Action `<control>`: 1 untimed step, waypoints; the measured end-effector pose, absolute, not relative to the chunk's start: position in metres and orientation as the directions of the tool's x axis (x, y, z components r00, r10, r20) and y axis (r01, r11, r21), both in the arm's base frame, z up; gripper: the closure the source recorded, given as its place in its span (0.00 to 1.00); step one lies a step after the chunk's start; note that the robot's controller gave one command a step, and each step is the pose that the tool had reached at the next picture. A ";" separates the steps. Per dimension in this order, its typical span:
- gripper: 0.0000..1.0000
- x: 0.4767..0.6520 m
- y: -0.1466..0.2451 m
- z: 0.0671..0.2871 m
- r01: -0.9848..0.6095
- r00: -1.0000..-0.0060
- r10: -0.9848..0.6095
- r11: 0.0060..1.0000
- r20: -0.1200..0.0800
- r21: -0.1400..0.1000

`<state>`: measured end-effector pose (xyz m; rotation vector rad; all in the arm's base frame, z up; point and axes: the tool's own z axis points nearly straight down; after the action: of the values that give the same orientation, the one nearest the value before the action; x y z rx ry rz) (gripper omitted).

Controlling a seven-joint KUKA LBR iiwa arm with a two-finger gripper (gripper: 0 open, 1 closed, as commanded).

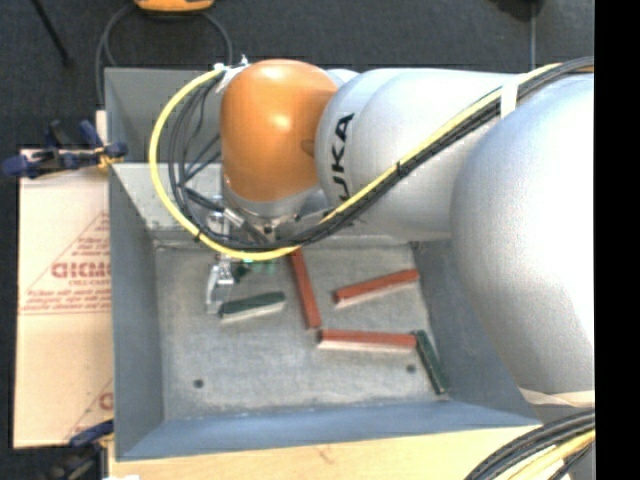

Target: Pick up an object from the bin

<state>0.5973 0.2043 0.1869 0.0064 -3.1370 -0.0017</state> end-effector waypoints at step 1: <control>0.00 0.599 0.204 0.192 -0.001 -1.000 -0.001 1.000 -0.003 0.003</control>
Offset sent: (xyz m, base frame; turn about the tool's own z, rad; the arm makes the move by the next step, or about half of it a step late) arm -0.0154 -0.0568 -0.0974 -0.4448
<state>0.5992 0.2035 0.1920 0.0010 -3.1448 -0.0045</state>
